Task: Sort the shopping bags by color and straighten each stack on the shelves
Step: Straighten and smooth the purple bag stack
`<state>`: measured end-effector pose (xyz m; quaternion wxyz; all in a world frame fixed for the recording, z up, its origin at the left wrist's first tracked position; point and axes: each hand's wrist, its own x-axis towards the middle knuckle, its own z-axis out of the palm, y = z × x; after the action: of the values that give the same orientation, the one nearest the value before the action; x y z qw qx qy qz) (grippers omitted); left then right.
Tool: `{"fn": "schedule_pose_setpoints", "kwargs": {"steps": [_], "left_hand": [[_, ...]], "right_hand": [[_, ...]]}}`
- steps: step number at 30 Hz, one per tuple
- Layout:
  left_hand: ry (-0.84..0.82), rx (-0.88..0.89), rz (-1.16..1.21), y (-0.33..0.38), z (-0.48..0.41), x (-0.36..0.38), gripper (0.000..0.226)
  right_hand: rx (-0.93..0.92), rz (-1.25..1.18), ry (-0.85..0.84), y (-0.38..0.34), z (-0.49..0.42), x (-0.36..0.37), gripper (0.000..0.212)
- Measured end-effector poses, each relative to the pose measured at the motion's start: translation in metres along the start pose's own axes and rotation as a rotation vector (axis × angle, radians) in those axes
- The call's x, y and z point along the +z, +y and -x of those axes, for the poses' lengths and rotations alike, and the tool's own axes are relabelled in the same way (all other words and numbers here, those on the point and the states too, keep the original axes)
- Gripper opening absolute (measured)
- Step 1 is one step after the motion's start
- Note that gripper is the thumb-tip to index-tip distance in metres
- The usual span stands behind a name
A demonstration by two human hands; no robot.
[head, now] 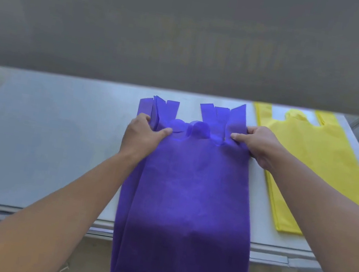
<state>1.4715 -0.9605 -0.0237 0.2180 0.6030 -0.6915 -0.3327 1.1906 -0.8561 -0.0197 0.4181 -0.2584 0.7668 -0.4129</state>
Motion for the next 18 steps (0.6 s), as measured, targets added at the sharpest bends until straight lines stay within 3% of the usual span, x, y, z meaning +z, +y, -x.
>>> {"fn": "schedule_pose_setpoints", "kwargs": {"steps": [3,9,11,15,18], "left_hand": [[-0.039,-0.037,0.081,0.02,-0.027,0.008,0.06],[-0.107,0.0,0.2,0.037,-0.037,0.004,0.024],[-0.127,0.017,0.3,0.036,-0.025,-0.004,0.019],[-0.022,0.04,0.444,0.024,-0.013,-0.026,0.014],[0.078,-0.038,0.463,0.018,-0.025,-0.03,0.013]], "right_hand": [[0.004,-0.011,0.003,0.0,0.003,0.001,0.015],[-0.058,-0.03,0.064,0.001,0.004,0.005,0.025],[-0.104,-0.014,0.048,-0.005,0.01,0.005,0.018],[-0.199,0.001,-0.052,-0.028,0.019,0.014,0.018],[-0.218,0.04,-0.07,-0.047,0.009,0.028,0.017]]}}
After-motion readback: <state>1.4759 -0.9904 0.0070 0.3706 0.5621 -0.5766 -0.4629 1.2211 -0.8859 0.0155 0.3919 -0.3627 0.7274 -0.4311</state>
